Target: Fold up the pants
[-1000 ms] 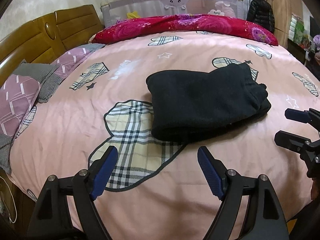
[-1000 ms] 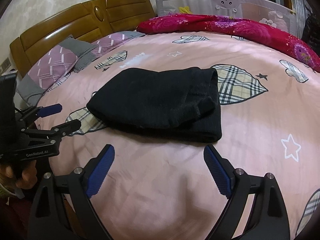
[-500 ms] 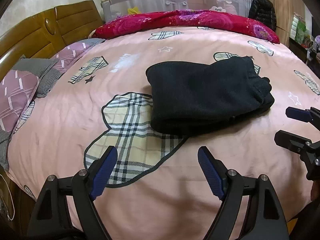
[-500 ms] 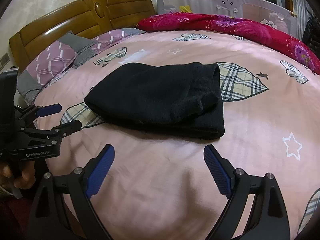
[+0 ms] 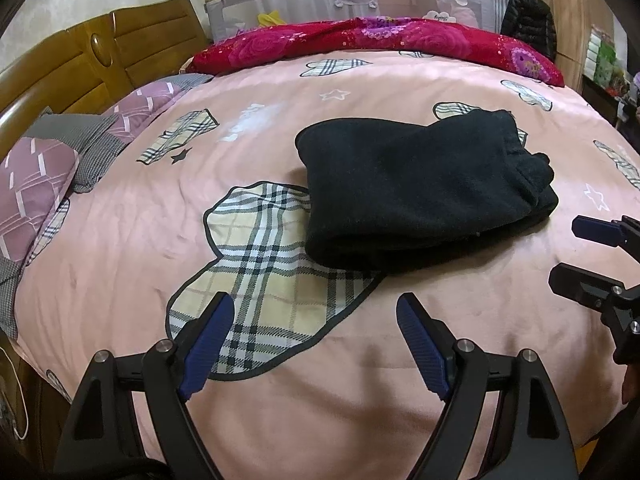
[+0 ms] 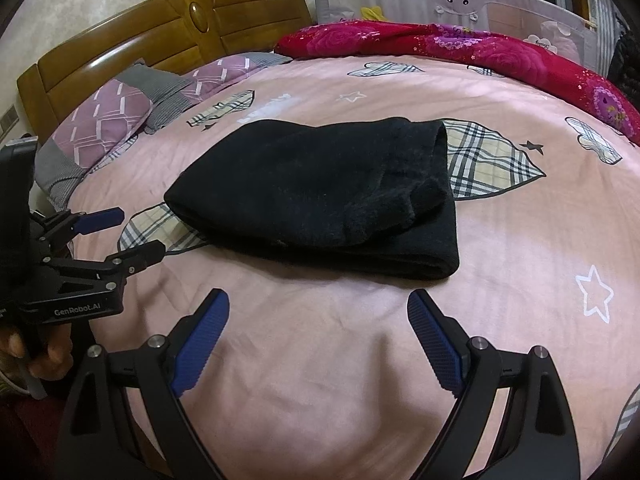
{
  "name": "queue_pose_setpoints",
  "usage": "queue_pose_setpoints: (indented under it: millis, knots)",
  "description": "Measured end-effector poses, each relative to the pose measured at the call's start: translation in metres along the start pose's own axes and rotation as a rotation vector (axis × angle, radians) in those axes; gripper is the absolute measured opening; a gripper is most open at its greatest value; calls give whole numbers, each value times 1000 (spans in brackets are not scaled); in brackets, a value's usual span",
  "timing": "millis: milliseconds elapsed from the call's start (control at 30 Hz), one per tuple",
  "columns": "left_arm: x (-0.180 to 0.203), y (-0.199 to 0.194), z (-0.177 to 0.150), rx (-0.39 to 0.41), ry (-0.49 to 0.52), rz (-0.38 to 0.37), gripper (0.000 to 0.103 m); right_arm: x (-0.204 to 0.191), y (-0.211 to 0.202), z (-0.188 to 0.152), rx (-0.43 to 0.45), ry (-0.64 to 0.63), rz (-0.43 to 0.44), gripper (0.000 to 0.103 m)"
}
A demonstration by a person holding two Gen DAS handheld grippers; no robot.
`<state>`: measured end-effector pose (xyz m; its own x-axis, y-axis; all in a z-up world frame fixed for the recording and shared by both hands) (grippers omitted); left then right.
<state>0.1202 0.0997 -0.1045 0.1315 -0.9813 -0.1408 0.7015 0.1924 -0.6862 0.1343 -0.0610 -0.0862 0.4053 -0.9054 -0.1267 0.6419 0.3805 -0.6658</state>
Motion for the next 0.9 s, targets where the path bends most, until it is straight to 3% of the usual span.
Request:
queue_pose_setpoints:
  millis: [900]
  knots:
    - [2,2,6,7,3,-2,84,0,3,8,16,11,11,91]
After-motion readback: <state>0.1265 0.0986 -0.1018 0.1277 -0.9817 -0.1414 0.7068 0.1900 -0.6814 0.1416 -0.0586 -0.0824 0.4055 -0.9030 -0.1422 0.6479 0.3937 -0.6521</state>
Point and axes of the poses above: each gripper's, at about its wrist camera, not at the fingertips, and y roughly the way its jaws point, x to its right, z to its top, the point moved 9 cm from there along y, roughly the way its jaws point, and after that the axes turned 7 degrees about x, right-handed, at the moved point
